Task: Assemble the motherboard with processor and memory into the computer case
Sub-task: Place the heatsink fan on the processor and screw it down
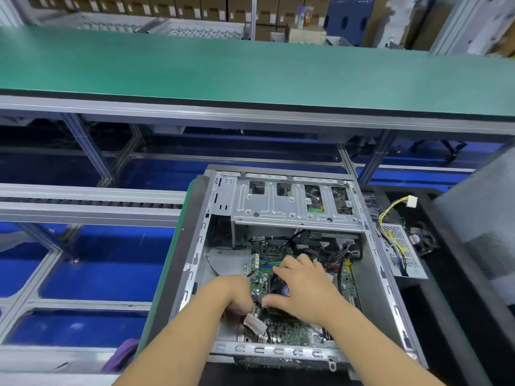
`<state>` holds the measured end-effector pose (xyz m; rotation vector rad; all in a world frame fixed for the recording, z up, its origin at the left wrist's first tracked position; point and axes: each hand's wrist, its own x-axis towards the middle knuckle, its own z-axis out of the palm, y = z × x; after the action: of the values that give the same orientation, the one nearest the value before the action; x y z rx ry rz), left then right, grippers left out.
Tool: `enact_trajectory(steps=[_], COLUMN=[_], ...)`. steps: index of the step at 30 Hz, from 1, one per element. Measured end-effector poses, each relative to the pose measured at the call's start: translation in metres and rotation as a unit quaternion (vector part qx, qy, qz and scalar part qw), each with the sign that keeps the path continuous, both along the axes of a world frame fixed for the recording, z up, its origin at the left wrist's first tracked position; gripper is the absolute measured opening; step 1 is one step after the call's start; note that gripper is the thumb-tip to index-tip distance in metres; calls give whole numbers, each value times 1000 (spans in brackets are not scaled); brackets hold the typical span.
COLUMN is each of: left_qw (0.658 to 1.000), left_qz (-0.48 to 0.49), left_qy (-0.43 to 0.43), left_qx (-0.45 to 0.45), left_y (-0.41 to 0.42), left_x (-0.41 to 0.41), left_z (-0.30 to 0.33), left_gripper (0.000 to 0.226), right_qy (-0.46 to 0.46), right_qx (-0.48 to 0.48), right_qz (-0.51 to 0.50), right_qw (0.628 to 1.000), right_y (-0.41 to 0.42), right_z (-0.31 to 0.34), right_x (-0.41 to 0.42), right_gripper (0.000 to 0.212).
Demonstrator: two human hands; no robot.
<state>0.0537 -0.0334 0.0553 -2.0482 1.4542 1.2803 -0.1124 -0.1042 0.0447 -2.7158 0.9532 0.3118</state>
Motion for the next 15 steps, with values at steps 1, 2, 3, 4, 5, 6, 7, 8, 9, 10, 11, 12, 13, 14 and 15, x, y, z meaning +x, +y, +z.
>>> enact_trajectory(steps=[1,2,3,4,5,6,7,8,9,10,11,12,13,14,15], left_qw=[1000,1000,1000,998,994,988,983,979,976,974,973,974,977,980,982], left_qz=[3,-2,-17,-42,-72,-103,-127,-140,-146,-150,-149,-142,-129,-117,-112], left_qy=[-15,-22,-21,-17,-17,-22,-26,-29,-30,-32,-37,-41,-44,-47,-49], left_qx=[-16,-14,7,41,78,109,130,142,156,166,174,174,166,156,146], left_y=[-1,-1,-1,0,0,1,1,0,-1,-1,-1,-2,-2,-2,-2], left_x=[1,2,1,0,0,-1,-1,-1,-1,0,1,2,5,6,7], left_z=[0,0,0,1,1,2,2,2,1,-1,-2,-4,-6,-6,-7], left_gripper=[22,24,26,24,17,8,9,17,23,26,27,24,18,13,13], right_qy=[-9,-18,-25,-32,-39,-38,-24,1,31,65,96,121,134,139,139], right_qx=[-16,-36,-54,-68,-75,-73,-67,-61,-62,-66,-74,-81,-83,-79,-75], right_qz=[-4,0,13,37,72,113,156,198,234,258,270,273,268,261,254], right_qw=[1000,999,998,996,994,990,985,978,970,962,955,951,950,952,954], right_y=[0,-1,-1,-1,-1,-1,-1,-1,-1,0,1,1,1,0,-1], right_z=[2,4,7,9,12,15,17,19,20,20,20,18,16,14,13], right_x=[5,11,17,24,32,40,48,56,63,69,73,77,80,81,81], right_gripper=[68,58,47,38,33,30,28,28,28,28,27,25,25,26,28])
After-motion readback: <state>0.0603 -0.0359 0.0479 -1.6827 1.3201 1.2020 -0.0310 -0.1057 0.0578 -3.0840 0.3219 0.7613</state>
